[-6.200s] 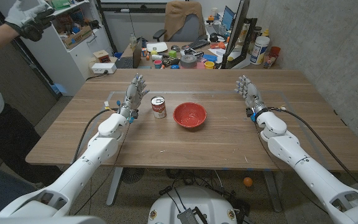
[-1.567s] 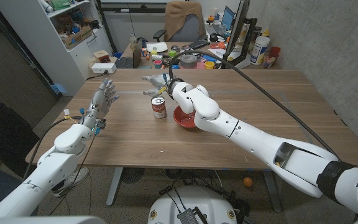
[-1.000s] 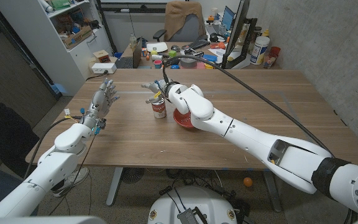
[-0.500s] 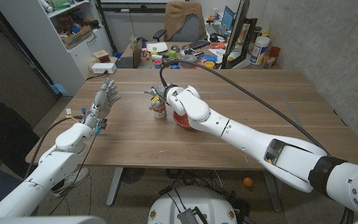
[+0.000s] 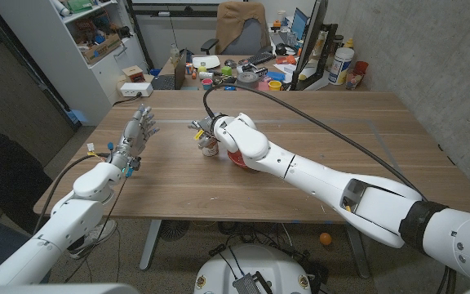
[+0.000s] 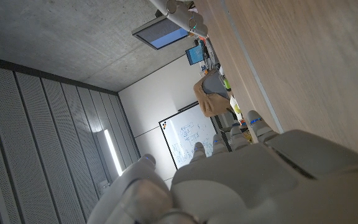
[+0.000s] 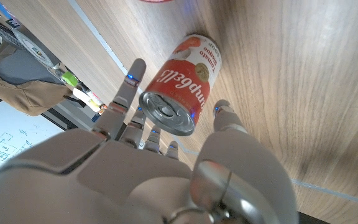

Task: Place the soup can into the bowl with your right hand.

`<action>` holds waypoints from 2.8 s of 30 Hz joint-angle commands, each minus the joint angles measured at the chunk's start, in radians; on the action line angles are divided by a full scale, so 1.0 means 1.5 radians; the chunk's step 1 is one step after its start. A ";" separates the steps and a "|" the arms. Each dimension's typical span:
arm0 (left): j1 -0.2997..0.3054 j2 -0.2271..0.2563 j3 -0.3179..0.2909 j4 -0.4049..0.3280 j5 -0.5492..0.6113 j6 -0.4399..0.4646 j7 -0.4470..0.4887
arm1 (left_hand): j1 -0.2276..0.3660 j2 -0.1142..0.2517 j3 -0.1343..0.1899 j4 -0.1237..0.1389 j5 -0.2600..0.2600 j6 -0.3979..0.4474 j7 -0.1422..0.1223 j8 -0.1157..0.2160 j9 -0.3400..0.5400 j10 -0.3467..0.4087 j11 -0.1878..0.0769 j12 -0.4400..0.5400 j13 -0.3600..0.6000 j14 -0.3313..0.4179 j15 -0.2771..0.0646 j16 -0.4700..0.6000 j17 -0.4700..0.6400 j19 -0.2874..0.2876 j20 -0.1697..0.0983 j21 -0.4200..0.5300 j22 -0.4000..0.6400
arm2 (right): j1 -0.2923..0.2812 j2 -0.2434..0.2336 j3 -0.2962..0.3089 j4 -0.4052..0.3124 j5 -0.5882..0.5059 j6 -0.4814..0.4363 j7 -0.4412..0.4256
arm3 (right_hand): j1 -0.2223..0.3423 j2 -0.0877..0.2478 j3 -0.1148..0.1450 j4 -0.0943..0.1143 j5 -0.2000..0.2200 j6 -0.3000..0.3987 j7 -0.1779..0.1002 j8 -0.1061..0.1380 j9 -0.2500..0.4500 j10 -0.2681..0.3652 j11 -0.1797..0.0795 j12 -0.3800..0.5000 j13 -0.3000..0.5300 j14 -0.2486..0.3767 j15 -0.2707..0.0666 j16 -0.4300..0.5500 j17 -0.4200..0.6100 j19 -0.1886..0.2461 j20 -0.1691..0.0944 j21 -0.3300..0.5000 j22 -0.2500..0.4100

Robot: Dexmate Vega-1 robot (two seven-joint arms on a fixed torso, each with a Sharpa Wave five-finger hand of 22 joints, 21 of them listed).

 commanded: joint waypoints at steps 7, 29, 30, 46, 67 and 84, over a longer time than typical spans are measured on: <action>-0.010 -0.003 0.006 0.010 0.001 -0.001 -0.006 | -0.003 0.020 -0.006 0.000 0.003 -0.149 -0.001 0.008 0.004 -0.123 0.004 0.005 0.002 -0.121 0.005 0.002 0.003 -0.084 0.003 -0.001 0.002 | 0.043 0.038 -0.020 0.074 0.003 0.038 0.080 | 0.056 0.007 -0.017 0.008 0.006 0.064 -0.003 0.015 0.006 0.080 -0.074 0.021 0.002 0.162 -0.103 0.028 0.009 0.169 -0.127 0.037 0.005; -0.040 -0.006 0.018 0.032 0.004 0.010 -0.015 | -0.002 0.020 -0.012 0.000 0.004 -0.150 0.000 0.006 0.004 -0.127 0.003 0.004 0.002 -0.125 0.006 0.001 0.003 -0.088 0.006 -0.003 0.003 | 0.051 0.014 0.014 0.104 0.158 0.133 -0.079 | 0.425 0.072 0.078 -0.006 0.007 0.665 0.118 0.160 0.026 0.630 0.032 0.196 0.062 0.697 -0.130 0.126 0.099 0.298 -0.142 0.254 0.097; -0.043 -0.007 0.020 0.034 0.004 0.010 -0.016 | -0.002 0.020 -0.012 0.000 0.004 -0.150 0.000 0.006 0.004 -0.127 0.003 0.004 0.002 -0.125 0.006 0.001 0.003 -0.088 0.005 -0.003 0.003 | 0.052 0.013 0.016 0.107 0.165 0.139 -0.086 | 0.433 0.071 0.077 -0.006 0.007 0.671 0.121 0.161 0.027 0.637 0.032 0.199 0.063 0.703 -0.130 0.131 0.104 0.303 -0.142 0.257 0.095; -0.073 -0.009 0.039 0.047 0.012 0.021 -0.030 | -0.001 0.019 -0.016 -0.001 0.005 -0.155 -0.001 0.004 0.005 -0.131 0.003 0.003 0.002 -0.133 0.006 -0.001 0.003 -0.092 0.005 -0.005 0.003 | 0.064 -0.028 0.042 0.094 0.253 0.241 -0.194 | 0.489 0.072 0.067 -0.001 0.009 0.702 0.145 0.157 0.028 0.692 0.047 0.229 0.078 0.719 -0.127 0.160 0.122 0.328 -0.142 0.282 0.083; -0.064 -0.006 0.036 0.035 0.016 0.016 -0.025 | -0.001 0.016 -0.021 -0.002 0.006 -0.158 0.000 0.002 0.005 -0.135 0.005 0.003 0.003 -0.138 0.003 -0.001 0.003 -0.095 0.005 -0.006 0.003 | 0.077 -0.048 0.044 0.038 0.212 0.243 -0.217 | 0.502 0.070 0.058 0.003 0.009 0.707 0.146 0.152 0.031 0.701 0.043 0.238 0.086 0.718 -0.127 0.167 0.123 0.328 -0.141 0.291 0.078; -0.075 -0.008 0.040 0.046 0.016 0.011 -0.034 | 0.000 0.014 -0.025 -0.003 0.007 -0.159 0.000 0.002 0.005 -0.137 0.005 0.003 0.003 -0.139 0.003 -0.001 0.003 -0.097 0.006 -0.007 0.003 | 0.092 -0.053 0.062 0.022 0.188 0.224 -0.193 | 0.509 0.069 0.049 0.007 0.010 0.712 0.145 0.147 0.033 0.702 0.042 0.240 0.088 0.716 -0.127 0.173 0.123 0.326 -0.141 0.298 0.074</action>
